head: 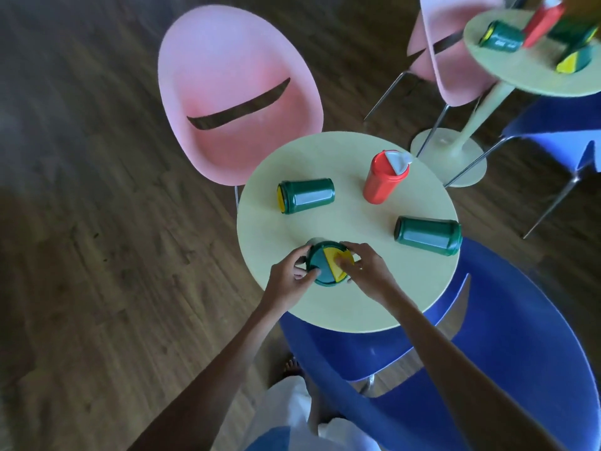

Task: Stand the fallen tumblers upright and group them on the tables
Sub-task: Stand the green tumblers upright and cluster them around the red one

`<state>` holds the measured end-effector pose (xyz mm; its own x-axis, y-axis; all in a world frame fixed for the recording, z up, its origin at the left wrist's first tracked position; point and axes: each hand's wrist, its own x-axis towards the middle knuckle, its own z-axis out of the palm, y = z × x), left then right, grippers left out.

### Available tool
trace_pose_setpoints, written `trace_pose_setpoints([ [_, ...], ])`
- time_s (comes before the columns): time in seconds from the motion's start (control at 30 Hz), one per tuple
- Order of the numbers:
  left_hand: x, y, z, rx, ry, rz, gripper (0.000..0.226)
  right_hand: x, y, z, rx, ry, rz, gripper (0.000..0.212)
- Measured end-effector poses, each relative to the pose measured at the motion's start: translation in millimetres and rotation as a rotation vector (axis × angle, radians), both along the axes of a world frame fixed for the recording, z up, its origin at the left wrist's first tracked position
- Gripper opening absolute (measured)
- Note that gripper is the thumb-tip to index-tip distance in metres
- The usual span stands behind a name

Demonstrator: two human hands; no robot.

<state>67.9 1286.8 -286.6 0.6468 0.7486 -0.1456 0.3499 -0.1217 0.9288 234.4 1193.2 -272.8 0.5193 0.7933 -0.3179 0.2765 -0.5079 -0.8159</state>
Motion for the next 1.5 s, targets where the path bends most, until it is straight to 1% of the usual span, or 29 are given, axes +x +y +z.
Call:
trace_pose_setpoints([
  [0.23,12.8,16.9,0.0,0.005,0.070,-0.007,0.050,4.9,15.6,0.8,-0.054,-0.061,0.016,0.041],
  [0.33,16.0,18.6,2.8,0.059,0.091,-0.006,0.049,1.8,18.3,2.1,-0.061,-0.041,-0.022,0.043],
  [0.43,19.3,18.0,7.4,0.089,0.064,0.003,0.046,-1.8,19.8,2.5,-0.065,0.001,-0.081,0.044],
  [0.57,20.6,27.8,4.6,0.051,0.080,0.004,0.047,-3.9,25.2,0.9,-0.047,0.030,-0.096,0.044],
  [0.73,19.7,44.0,6.0,-0.063,0.171,-0.057,0.050,-5.1,29.6,1.2,-0.036,0.064,-0.136,0.044],
  [0.83,20.3,49.4,6.3,-0.061,0.216,-0.104,0.051,-3.9,30.3,0.4,-0.032,0.080,-0.134,0.044],
  [0.87,21.0,51.1,5.8,-0.039,0.229,-0.101,0.051,-2.8,30.4,0.2,-0.032,0.093,-0.132,0.045],
  [0.93,23.7,53.0,7.1,0.065,0.230,-0.045,0.050,0.9,27.2,-2.2,-0.033,0.141,-0.146,0.048],
  [1.03,37.7,50.8,18.2,0.325,0.122,0.054,0.044,10.9,10.3,-4.7,-0.001,0.195,-0.213,0.046],
  [1.1,57.8,43.1,31.1,0.431,0.033,0.008,0.041,20.6,-8.7,-4.6,0.025,0.198,-0.276,0.041],
  [1.2,97.3,25.2,41.3,0.469,0.003,-0.142,0.039,42.1,-43.4,-3.8,0.040,0.178,-0.375,0.034],
  [1.27,125.1,11.8,40.7,0.446,0.019,-0.262,0.041,62.0,-67.4,-3.3,0.044,0.137,-0.438,0.030],
  [1.37,165.1,-4.1,31.2,0.408,0.094,-0.414,0.039,97.2,-95.3,0.9,0.038,0.055,-0.541,0.029],
  [1.43,187.4,-9.1,21.1,0.408,0.145,-0.468,0.044,122.8,-106.1,3.0,0.022,-0.019,-0.568,0.032],
  [1.5,208.7,-10.0,9.5,0.424,0.191,-0.516,0.052,150.8,-112.8,1.5,-0.012,-0.090,-0.544,0.040],
])
